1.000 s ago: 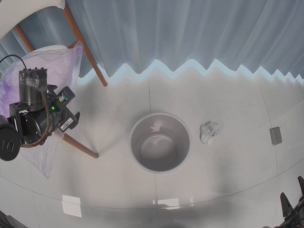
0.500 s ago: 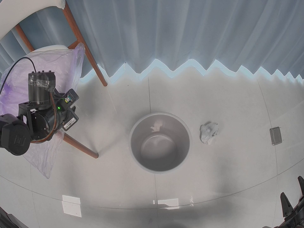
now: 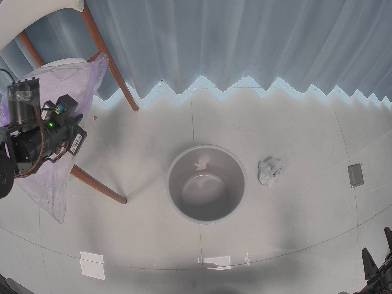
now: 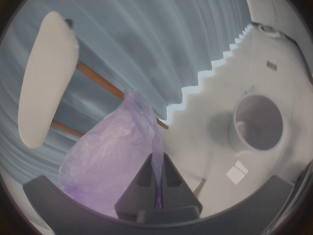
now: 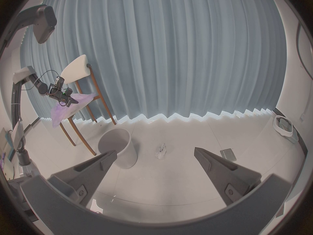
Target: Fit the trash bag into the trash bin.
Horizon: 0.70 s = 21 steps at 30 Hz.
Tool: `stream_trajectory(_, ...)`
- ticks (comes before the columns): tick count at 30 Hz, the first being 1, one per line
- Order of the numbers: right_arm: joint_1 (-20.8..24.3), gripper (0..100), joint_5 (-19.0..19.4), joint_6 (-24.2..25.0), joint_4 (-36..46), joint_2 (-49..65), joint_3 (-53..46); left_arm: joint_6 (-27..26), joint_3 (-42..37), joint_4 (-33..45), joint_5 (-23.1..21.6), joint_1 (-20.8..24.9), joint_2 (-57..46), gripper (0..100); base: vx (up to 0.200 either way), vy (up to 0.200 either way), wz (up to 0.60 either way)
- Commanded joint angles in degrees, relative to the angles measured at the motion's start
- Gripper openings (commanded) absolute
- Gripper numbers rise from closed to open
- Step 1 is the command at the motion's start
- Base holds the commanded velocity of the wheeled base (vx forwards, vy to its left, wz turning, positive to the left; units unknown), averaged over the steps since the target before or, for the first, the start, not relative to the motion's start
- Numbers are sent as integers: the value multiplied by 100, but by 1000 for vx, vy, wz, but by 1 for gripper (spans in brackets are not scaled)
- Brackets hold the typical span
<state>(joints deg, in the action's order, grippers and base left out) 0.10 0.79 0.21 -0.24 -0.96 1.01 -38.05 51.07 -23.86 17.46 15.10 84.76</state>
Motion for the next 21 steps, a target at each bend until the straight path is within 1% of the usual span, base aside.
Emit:
stream_trajectory(1, 8, 100, 0, 6, -2, 96, -101, 878, -185, 171, -181, 195, -935, 0, 0, 0, 0)
stream_trajectory(2, -1, 100, 0, 6, -2, 96, -101, 1247, -237, 232, -199, 247, -1111, 0, 0, 0, 0)
stream_trajectory(3, -1, 100, 0, 6, -2, 96, -101, 1379, -255, 259, -199, 274, -1190, 0, 0, 0, 0)
stream_trajectory(5, -1, 100, 0, 6, -2, 96, -101, 1959, -317, 496, -234, 362, -1638, 0, 0, 0, 0)
stream_trajectory(6, -1, 100, 0, 6, -2, 96, -101, 2091, -325, 602, -295, 397, -1788, 0, 0, 0, 0)
stream_trajectory(8, -1, 100, 0, 6, -2, 96, -101, 2442, -334, 795, -515, 406, -2043, 0, 0, 0, 0)
stream_trajectory(10, -1, 100, 0, -3, -2, 96, -101, 2943, -352, 900, -796, 397, -2236, 0, 0, 0, 0)
stream_trajectory(13, -1, 100, 0, 6, -2, 96, -101, 3479, -334, 892, -1104, 441, -2385, 0, 0, 0, 0)
stream_trajectory(15, -1, 100, 0, 6, -2, 96, -101, 4024, -334, 856, -1271, 493, -2464, 0, 0, 0, 0)
stream_trajectory(17, -1, 100, -9, 14, -2, 96, -101, 4437, -325, 830, -1315, 546, -2491, 0, 0, 0, 0)
stream_trajectory(18, -1, 100, -9, 6, -2, 96, -101, 4763, -308, 769, -1341, 625, -2508, 0, 0, 0, 0)
stream_trajectory(20, -1, 100, -9, 6, -2, 96, -101, 4991, -246, 602, -1341, 748, -2526, 0, 0, 0, 0)
stream_trajectory(21, -1, 100, -9, 6, -2, 96, -101, 5000, -237, 584, -1350, 757, -2526, 0, 0, 0, 0)
